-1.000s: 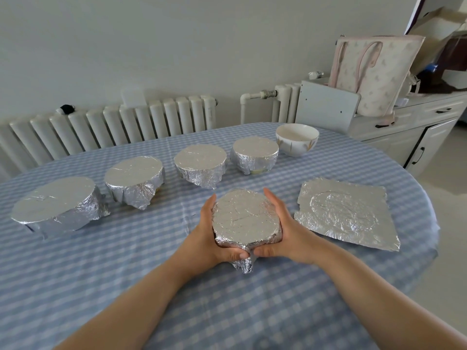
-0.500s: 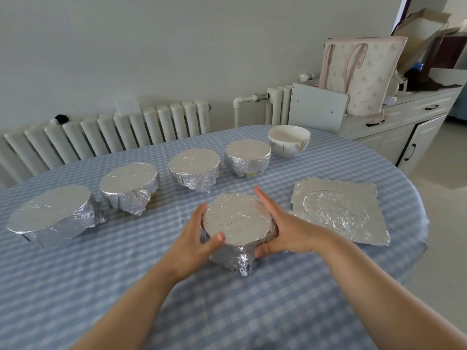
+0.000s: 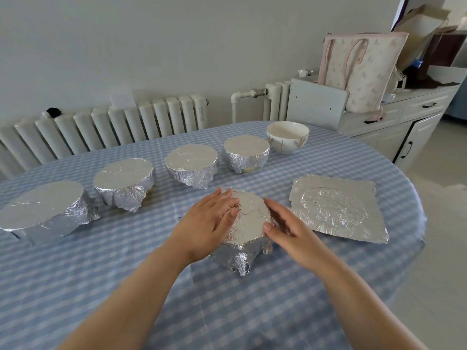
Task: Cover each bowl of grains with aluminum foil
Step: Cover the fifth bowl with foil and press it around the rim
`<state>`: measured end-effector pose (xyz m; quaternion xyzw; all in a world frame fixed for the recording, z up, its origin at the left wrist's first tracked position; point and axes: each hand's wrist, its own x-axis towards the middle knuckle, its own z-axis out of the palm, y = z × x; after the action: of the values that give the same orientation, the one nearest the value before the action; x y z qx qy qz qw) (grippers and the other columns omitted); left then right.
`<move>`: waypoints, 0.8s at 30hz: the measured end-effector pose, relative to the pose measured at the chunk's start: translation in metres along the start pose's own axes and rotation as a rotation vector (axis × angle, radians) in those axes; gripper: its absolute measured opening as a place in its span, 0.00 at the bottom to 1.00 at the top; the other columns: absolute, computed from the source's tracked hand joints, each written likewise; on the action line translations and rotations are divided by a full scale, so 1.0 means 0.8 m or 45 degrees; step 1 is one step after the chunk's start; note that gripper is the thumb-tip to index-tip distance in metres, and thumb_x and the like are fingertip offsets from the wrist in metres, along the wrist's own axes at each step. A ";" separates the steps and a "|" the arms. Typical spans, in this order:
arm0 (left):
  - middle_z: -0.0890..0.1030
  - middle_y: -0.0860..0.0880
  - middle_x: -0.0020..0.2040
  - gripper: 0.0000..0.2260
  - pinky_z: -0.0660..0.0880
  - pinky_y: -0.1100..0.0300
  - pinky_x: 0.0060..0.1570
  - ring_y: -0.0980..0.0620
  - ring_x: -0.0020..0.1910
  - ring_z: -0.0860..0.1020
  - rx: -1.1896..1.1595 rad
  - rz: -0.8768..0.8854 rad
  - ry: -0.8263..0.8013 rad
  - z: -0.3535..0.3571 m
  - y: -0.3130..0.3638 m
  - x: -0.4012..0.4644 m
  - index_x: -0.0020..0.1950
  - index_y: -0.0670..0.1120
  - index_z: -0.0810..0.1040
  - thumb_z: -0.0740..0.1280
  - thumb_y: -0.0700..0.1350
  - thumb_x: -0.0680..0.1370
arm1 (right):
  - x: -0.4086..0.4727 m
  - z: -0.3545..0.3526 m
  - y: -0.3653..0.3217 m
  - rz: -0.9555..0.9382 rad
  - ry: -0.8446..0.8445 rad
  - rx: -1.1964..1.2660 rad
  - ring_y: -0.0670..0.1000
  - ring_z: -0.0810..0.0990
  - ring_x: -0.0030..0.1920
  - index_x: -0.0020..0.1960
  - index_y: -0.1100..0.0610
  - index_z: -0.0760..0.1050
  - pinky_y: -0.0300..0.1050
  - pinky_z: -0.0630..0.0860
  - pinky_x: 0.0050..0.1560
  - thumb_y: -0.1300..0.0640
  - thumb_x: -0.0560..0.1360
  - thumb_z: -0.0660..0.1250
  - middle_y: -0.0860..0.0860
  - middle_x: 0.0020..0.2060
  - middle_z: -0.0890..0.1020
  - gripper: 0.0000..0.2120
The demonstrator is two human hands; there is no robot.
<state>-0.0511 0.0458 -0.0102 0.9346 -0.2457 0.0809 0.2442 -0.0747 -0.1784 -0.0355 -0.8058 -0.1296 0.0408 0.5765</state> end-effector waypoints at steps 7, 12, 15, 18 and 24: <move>0.66 0.53 0.75 0.31 0.46 0.72 0.71 0.61 0.76 0.54 -0.038 -0.003 0.071 0.006 -0.002 -0.004 0.71 0.52 0.72 0.43 0.65 0.78 | -0.005 -0.005 0.006 -0.016 -0.056 0.057 0.37 0.66 0.71 0.78 0.52 0.56 0.40 0.66 0.71 0.49 0.75 0.64 0.42 0.72 0.68 0.34; 0.66 0.53 0.75 0.31 0.45 0.72 0.72 0.62 0.76 0.54 -0.005 0.012 0.090 0.007 -0.001 -0.003 0.71 0.52 0.72 0.43 0.64 0.79 | -0.006 0.003 0.013 -0.040 0.044 0.148 0.35 0.65 0.71 0.76 0.49 0.57 0.35 0.66 0.69 0.51 0.73 0.65 0.39 0.71 0.66 0.33; 0.66 0.53 0.75 0.31 0.45 0.71 0.72 0.62 0.76 0.53 0.021 0.026 0.090 0.007 -0.001 -0.003 0.71 0.51 0.72 0.42 0.64 0.79 | -0.007 0.009 0.019 -0.043 0.223 0.212 0.36 0.72 0.66 0.66 0.49 0.66 0.37 0.71 0.64 0.52 0.70 0.69 0.41 0.64 0.74 0.26; 0.67 0.52 0.75 0.30 0.45 0.70 0.72 0.62 0.75 0.54 0.029 0.030 0.099 0.007 0.001 -0.003 0.71 0.51 0.72 0.43 0.62 0.80 | -0.011 0.017 0.021 -0.042 0.393 0.224 0.45 0.80 0.57 0.56 0.49 0.73 0.39 0.76 0.56 0.54 0.69 0.71 0.47 0.55 0.81 0.16; 0.66 0.52 0.75 0.30 0.45 0.70 0.73 0.61 0.76 0.54 0.042 0.032 0.097 0.007 0.002 -0.004 0.71 0.51 0.72 0.42 0.62 0.80 | -0.025 0.030 0.020 -0.098 0.454 0.082 0.39 0.81 0.49 0.60 0.53 0.74 0.32 0.74 0.53 0.63 0.78 0.64 0.48 0.50 0.82 0.12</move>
<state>-0.0546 0.0432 -0.0151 0.9316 -0.2463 0.1237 0.2368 -0.0966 -0.1664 -0.0601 -0.7759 -0.0546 -0.1207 0.6168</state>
